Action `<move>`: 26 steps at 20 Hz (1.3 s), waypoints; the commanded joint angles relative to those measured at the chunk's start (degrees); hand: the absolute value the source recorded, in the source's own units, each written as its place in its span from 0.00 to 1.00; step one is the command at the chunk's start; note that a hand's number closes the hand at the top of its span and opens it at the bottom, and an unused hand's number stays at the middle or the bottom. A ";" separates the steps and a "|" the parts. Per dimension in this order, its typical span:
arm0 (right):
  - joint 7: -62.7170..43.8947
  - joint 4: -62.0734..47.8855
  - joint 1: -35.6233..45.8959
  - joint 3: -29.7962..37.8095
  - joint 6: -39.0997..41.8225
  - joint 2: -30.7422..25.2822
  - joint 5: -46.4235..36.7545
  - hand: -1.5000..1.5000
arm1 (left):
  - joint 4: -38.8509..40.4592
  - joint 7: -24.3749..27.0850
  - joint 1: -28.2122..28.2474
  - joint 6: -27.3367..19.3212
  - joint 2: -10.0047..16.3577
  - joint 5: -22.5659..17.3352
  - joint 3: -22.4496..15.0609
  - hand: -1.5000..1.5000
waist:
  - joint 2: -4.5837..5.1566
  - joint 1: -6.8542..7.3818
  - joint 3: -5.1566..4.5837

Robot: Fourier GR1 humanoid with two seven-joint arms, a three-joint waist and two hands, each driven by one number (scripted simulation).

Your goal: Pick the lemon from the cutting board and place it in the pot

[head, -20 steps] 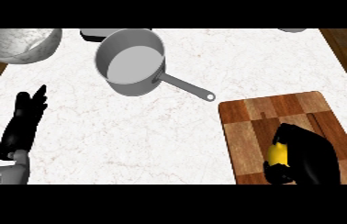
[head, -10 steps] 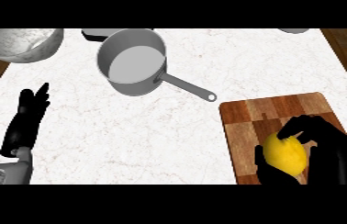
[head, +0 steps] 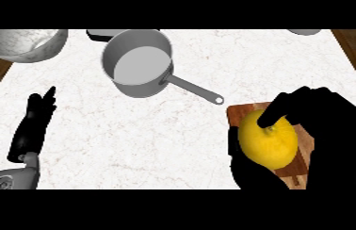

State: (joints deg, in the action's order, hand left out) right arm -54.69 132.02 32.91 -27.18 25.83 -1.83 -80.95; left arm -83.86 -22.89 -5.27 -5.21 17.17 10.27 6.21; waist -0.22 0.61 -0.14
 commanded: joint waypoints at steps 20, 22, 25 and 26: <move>-8.77 -58.21 31.94 9.68 -21.44 1.82 28.89 1.00 | 4.11 1.89 -3.88 1.92 0.24 -0.23 0.96 0.50 | 0.81 1.83 0.04; -8.91 -61.49 34.31 12.69 -20.53 1.82 32.33 1.00 | -1.63 -1.55 -2.02 1.71 -0.26 0.74 -0.80 0.50 | 0.48 2.16 0.12; -10.96 -65.13 32.24 10.80 -28.06 1.82 36.93 0.00 | -0.34 0.27 -2.38 3.48 0.90 -0.72 0.38 0.50 | 0.65 2.87 0.08; -10.16 -65.64 28.92 7.23 -30.64 1.82 38.98 0.00 | 4.23 2.14 -3.73 1.40 -0.39 0.44 0.61 0.50 | 0.89 2.29 0.04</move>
State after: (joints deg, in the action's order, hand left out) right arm -60.49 71.40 64.45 -16.93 4.12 -0.31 -47.34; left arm -81.74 -22.07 -8.53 -3.20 17.31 10.31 6.62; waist 0.48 2.83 -0.08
